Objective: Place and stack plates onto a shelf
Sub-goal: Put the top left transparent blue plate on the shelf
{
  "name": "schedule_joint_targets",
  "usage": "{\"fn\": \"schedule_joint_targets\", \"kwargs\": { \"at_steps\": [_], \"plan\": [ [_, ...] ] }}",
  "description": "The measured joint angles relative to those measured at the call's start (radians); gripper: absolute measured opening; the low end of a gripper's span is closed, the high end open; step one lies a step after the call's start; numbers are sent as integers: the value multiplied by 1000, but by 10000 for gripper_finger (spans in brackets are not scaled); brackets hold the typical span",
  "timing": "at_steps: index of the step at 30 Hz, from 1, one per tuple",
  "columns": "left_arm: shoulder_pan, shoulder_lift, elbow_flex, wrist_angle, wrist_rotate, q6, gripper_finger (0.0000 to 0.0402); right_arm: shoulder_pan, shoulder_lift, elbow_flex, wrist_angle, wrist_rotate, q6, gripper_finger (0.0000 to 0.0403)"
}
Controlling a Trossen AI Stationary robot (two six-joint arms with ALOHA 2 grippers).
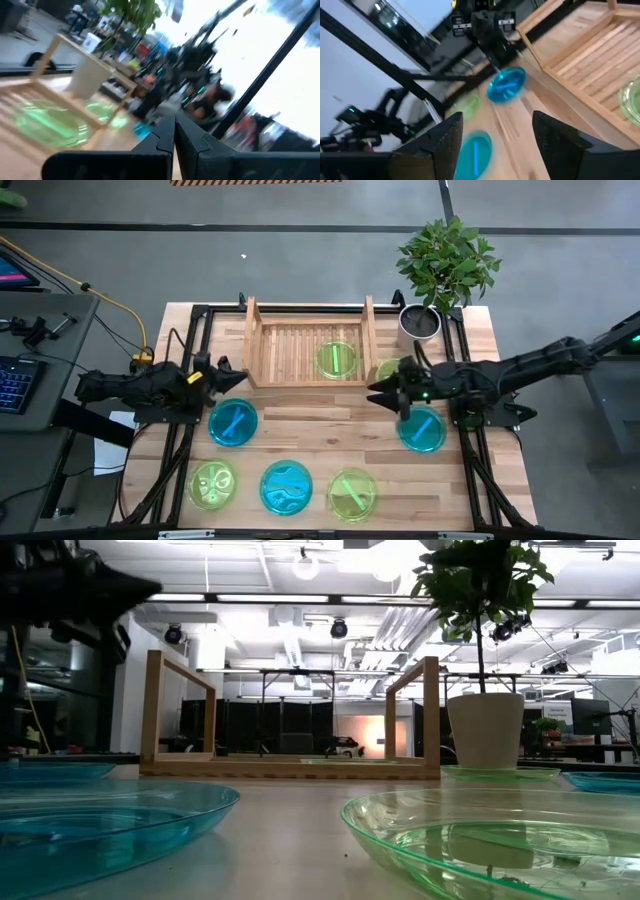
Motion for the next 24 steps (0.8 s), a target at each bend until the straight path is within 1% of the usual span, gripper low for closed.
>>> {"fn": "schedule_joint_targets", "kwargs": {
  "at_steps": [3, 5, 8, 9, 11, 14, 15, 17, 22, 24],
  "plan": [
    [0, 0, 0, 80, -3, -141, 1, -5, -21, -22, 8, 0, 54, 225],
    [0, 0, 0, 125, -24, -206, 1, -5, -22, -22, 25, 0, 79, 225],
    [1, 0, 0, 203, -158, -280, 1, -5, -12, -22, 101, 1, 80, 225],
    [2, 0, 1, 230, -188, -318, 1, -5, -11, -22, 121, 9, 76, 225],
    [1, 3, 23, 247, -181, -347, 7, -4, -11, -21, 151, 54, 74, 225],
    [0, 38, 116, 225, -114, -316, 27, -5, -12, -21, 159, 124, 72, 225],
    [0, 61, 161, 188, -95, -292, 36, -5, -12, -21, 161, 135, 72, 225],
    [0, 123, 264, 62, -55, -237, 59, -6, -12, -21, 161, 153, 75, 225],
    [0, 338, 574, -415, 105, -114, 121, -7, -12, -21, 161, 191, 80, 225],
    [0, 432, 676, -606, 145, -70, 143, -7, -12, -21, 161, 206, 81, 225]
  ]
}}
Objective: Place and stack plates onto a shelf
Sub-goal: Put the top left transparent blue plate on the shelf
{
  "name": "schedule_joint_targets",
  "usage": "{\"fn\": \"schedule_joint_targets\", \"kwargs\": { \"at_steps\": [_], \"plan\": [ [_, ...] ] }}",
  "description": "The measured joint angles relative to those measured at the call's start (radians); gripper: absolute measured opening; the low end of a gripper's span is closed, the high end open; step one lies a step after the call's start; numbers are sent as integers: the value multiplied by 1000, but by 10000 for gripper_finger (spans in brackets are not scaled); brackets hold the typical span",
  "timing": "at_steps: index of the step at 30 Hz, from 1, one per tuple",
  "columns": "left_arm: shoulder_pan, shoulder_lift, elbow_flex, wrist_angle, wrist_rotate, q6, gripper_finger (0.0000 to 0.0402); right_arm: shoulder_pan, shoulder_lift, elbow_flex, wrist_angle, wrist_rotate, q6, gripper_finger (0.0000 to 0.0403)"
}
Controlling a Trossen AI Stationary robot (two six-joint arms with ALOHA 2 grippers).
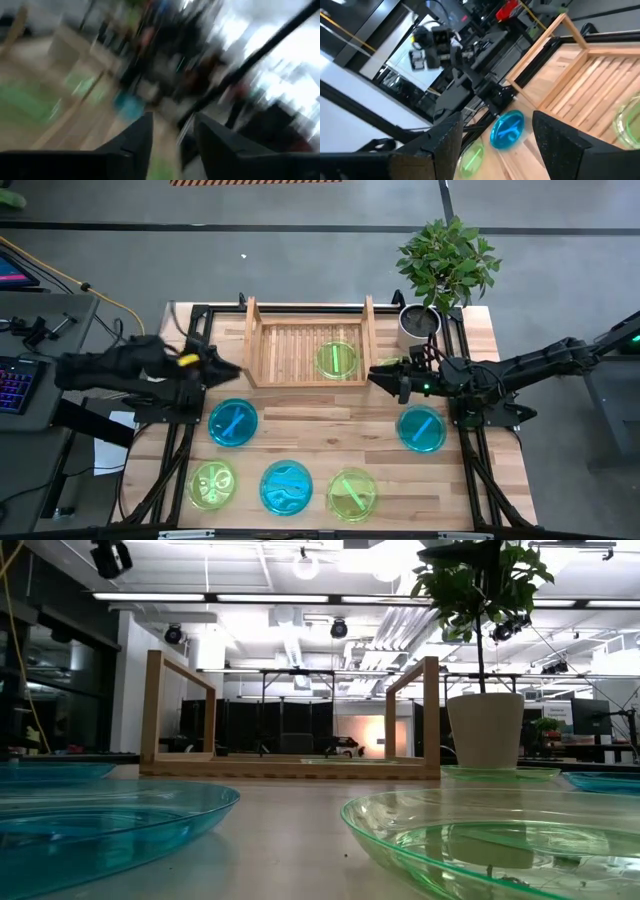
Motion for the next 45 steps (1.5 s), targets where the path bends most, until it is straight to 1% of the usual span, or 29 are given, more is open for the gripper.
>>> {"fn": "schedule_joint_targets", "kwargs": {
  "at_steps": [2, 4, 5, 7, 9, 11, 15, 17, 21, 25, 26, 29, 31, 33, 35, 38, 42, 45],
  "plan": [
    [0, 82, 75, -163, 11, 23, 161, 0, 0, 0, 0, 7, 0, 225],
    [0, 146, 119, -293, 18, 10, 174, -1, 0, 0, 0, 13, 3, 225],
    [0, 174, 129, -334, 30, -27, 179, -2, 0, 0, 0, 13, 3, 225],
    [0, 219, 129, -386, 96, -154, 185, -2, 0, 0, 0, 12, 2, 225],
    [0, 257, 121, -415, 194, -264, 185, -2, 0, 0, 0, 12, -3, 225],
    [-1, 285, 98, -411, 235, -297, 184, -2, 0, 0, -3, 7, -4, 225],
    [0, 343, 61, -416, 253, -408, 185, -2, 0, 1, -10, -19, -5, 225],
    [-5, 385, 57, -449, 269, -454, 186, -2, 0, 1, -13, -33, -5, 225],
    [-66, 492, 57, -458, 304, -544, 186, -1, 0, 1, -35, -75, 3, 225],
    [-157, 600, 57, -442, 294, -650, 186, -1, 0, 1, -56, -123, 5, 225],
    [-180, 624, 57, -442, 264, -693, 186, -1, 0, 1, -59, -135, 10, 225],
    [-240, 679, 57, -423, 133, -824, 186, -1, 0, 1, -73, -162, 30, 225],
    [-261, 716, 57, -418, 99, -871, 186, -1, 0, 1, -88, -184, 31, 225],
    [-286, 759, 57, -420, 92, -898, 186, -1, 0, 1, -103, -197, 23, 225],
    [-310, 805, 58, -418, 89, -922, 186, -1, 0, 1, -115, -203, 20, 225],
    [-330, 888, 71, -420, 56, -932, 186, -1, 0, 1, -122, -203, 21, 225],
    [-327, 1000, 101, -419, 16, -893, 186, -1, 0, 1, -123, -202, 19, 225],
    [-325, 1081, 129, -417, 18, -847, 186, -1, 0, 1, -124, -202, 17, 225]
  ]
}}
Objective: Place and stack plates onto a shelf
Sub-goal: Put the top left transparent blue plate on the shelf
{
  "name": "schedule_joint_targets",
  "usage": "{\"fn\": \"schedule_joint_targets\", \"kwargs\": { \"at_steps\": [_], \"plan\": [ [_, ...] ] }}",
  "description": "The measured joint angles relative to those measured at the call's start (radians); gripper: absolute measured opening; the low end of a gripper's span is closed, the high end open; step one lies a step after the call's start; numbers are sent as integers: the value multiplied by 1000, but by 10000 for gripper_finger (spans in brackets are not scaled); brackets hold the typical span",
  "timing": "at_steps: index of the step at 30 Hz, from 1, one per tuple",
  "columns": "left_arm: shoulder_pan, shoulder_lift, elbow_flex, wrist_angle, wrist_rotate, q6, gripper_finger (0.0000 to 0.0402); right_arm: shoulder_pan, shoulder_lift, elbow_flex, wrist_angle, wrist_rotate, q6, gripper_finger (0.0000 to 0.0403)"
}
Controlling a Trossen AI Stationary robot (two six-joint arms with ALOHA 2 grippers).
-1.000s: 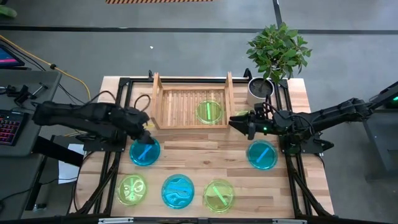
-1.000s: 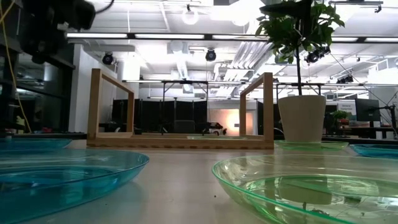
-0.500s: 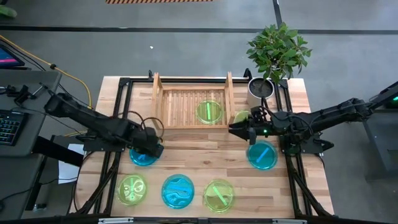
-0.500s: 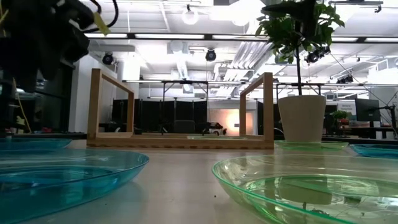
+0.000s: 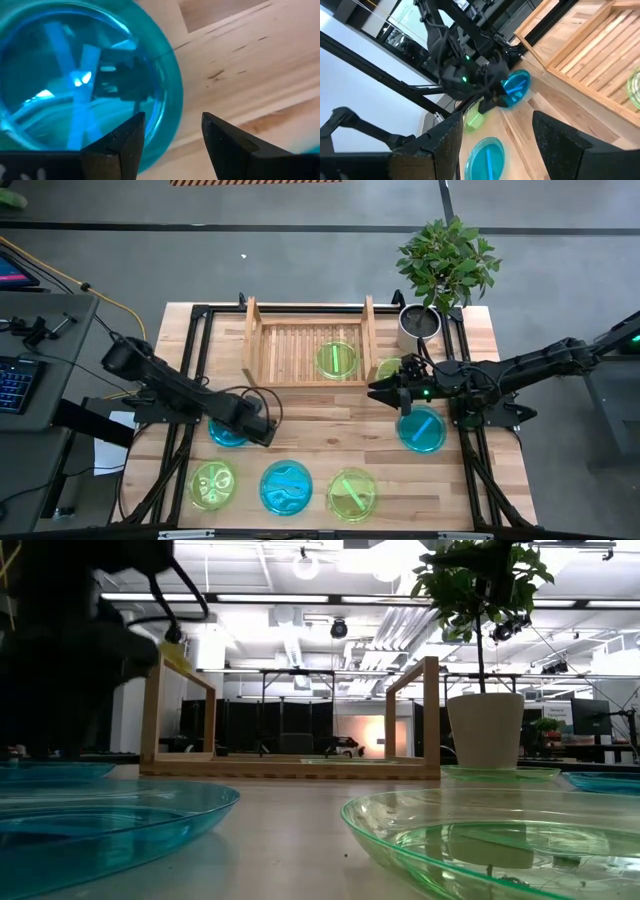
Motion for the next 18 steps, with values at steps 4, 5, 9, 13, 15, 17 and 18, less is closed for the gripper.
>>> {"fn": "schedule_joint_targets", "kwargs": {
  "at_steps": [4, 5, 9, 13, 15, 17, 18],
  "plan": [
    [0, 71, 22, -3, -1, 18, 186, 0, 0, 0, -8, 0, 3, 225],
    [0, 83, 23, -2, -3, 18, 186, 0, 0, 0, -9, 0, 3, 225],
    [0, 125, 26, -16, -5, 15, 186, 0, 0, 0, -11, 1, 3, 225],
    [0, 147, 27, -19, -6, 36, 182, 0, 0, 0, -11, 1, 3, 225],
    [0, 147, 27, -15, -6, 54, 166, 0, 0, 0, -11, 1, 3, 225],
    [0, 147, 28, -12, -5, 67, 135, 0, 0, 0, -11, 1, 3, 225],
    [0, 143, 30, -15, -5, 80, 115, 0, 0, 0, -13, 1, 3, 225]
  ]
}}
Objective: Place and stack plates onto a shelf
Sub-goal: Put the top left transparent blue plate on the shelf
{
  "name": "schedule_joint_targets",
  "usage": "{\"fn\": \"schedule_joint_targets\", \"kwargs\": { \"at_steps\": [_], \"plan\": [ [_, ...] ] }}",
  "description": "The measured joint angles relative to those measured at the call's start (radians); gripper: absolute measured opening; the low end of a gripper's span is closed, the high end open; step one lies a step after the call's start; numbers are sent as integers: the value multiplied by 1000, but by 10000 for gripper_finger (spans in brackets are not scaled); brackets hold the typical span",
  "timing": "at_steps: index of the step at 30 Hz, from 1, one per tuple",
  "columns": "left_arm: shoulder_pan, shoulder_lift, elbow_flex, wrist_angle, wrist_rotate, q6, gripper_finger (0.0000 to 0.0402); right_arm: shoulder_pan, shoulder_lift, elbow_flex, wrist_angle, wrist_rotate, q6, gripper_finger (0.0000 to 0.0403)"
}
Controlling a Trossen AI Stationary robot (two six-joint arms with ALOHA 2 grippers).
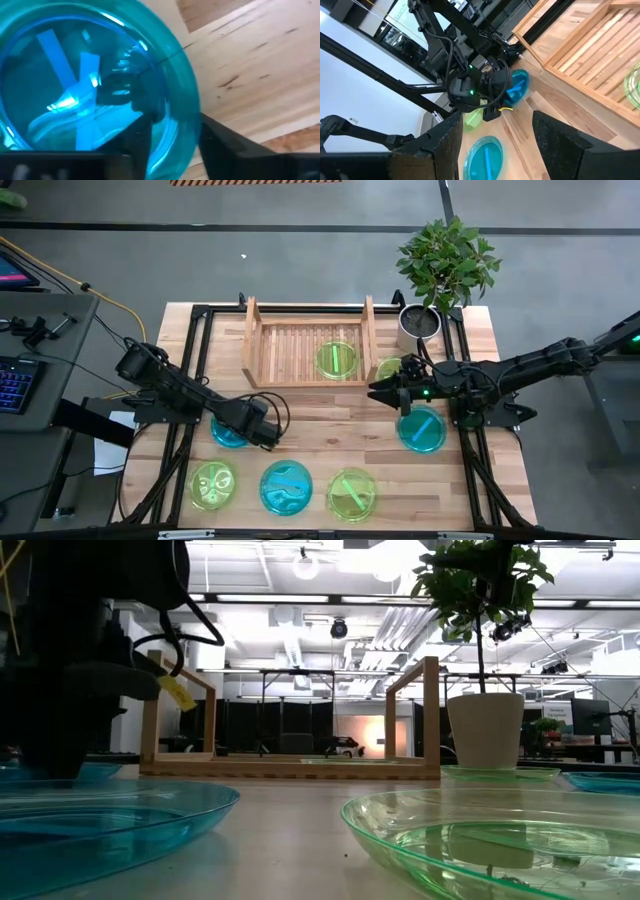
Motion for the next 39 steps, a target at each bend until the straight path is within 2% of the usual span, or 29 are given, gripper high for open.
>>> {"fn": "schedule_joint_targets", "kwargs": {
  "at_steps": [4, 5, 11, 15, 19, 23, 28, 30, 34, 39],
  "plan": [
    [-11, -34, 18, -42, -3, 99, 22, 0, 0, 0, -3, 0, 0, 225],
    [-15, -56, 28, -50, -4, 123, 12, 0, 0, 0, -4, 0, 0, 225],
    [-16, -238, 98, -80, 29, 297, 5, 0, 0, 0, -3, 1, 0, 225],
    [-12, -376, 185, -71, 80, 475, 3, 0, 0, 0, -1, 2, 0, 225],
    [55, -438, 301, 16, 39, 654, 1, 0, 0, 0, -5, 7, 0, 224],
    [182, -381, 433, 57, -1, 918, 1, 0, 0, 0, -16, 34, 1, 224],
    [366, -239, 602, -177, -171, 1120, 1, 0, 0, 0, -16, 37, 1, 224],
    [424, -185, 625, -226, -217, 1184, 1, 0, 0, 0, -19, 37, 1, 224],
    [509, -89, 610, -229, -248, 1280, 1, 0, 0, 0, -21, 37, 1, 224],
    [565, 65, 585, -228, -266, 1308, 0, 0, 0, 0, -23, 37, 1, 224]
  ]
}}
